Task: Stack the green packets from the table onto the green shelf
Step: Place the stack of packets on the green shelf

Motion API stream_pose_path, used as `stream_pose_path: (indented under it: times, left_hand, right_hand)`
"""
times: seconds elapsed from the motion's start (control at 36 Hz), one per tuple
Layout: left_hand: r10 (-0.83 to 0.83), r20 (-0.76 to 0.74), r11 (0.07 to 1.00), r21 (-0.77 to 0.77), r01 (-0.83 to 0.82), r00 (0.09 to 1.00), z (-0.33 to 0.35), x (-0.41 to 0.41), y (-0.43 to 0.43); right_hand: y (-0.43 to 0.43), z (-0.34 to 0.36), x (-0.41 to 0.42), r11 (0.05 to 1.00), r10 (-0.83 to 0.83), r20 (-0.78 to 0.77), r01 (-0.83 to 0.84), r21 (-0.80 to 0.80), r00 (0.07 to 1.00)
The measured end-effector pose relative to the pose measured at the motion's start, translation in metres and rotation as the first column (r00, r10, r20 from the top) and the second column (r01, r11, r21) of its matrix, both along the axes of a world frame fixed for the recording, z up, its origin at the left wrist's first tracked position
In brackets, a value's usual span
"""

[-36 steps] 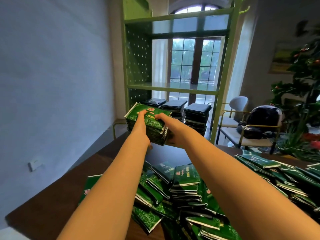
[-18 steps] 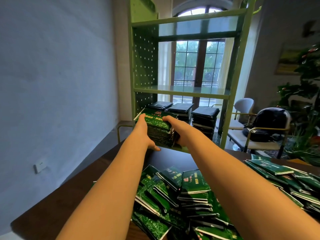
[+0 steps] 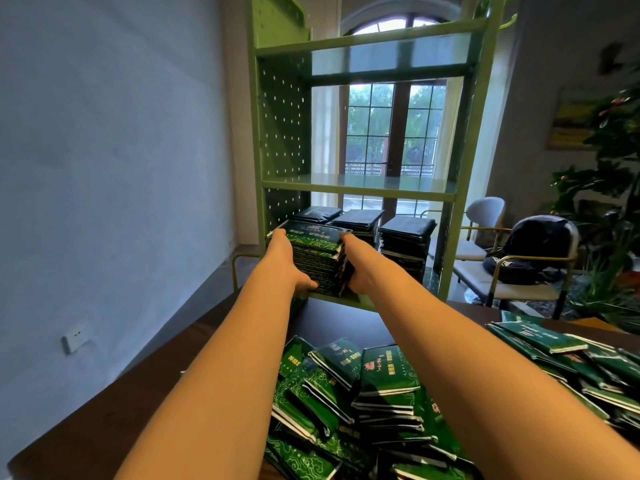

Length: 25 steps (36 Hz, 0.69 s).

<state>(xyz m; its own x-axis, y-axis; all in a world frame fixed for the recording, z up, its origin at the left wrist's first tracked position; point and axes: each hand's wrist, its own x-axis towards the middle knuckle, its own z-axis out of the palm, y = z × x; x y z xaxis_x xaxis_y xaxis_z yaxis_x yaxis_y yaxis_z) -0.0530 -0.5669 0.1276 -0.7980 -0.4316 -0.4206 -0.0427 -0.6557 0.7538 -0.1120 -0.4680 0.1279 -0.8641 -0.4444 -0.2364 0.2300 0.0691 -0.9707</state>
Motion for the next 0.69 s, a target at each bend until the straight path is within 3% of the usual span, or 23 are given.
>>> stream_pose_path:
  times: [0.08,0.22,0.42,0.53,0.58,0.69]
  left_hand:
    - [-0.019,0.037,1.0,-0.003,0.019,0.999,0.001,0.001,-0.002]
    - [-0.09,0.056,0.992,-0.08,0.094,0.994,-0.002,0.0,-0.006]
    - [-0.099,0.062,0.955,-0.274,0.112,0.993,-0.004,0.024,0.004]
    - [-0.107,0.107,0.85,-0.506,0.147,0.988,-0.004,0.042,0.028]
    - [-0.103,0.122,0.758,-0.633,0.157,0.987,-0.006,0.055,0.041]
    - [-0.186,0.149,0.631,-0.739,0.234,0.971,-0.013,0.072,0.056]
  right_hand:
    - [-0.001,0.0,0.005,0.999,-0.012,-0.065,0.015,0.033,0.998]
    - [-0.001,-0.002,0.002,1.0,-0.009,-0.032,0.009,0.015,0.999]
    - [0.018,-0.006,0.003,0.999,0.033,-0.064,-0.032,0.024,0.997]
    - [0.038,-0.011,0.016,0.991,0.133,-0.12,-0.131,0.021,0.984]
    - [0.048,-0.015,0.024,0.984,0.163,-0.194,-0.145,0.107,0.967]
    - [0.076,-0.017,0.052,0.958,0.252,-0.309,-0.192,0.211,0.917]
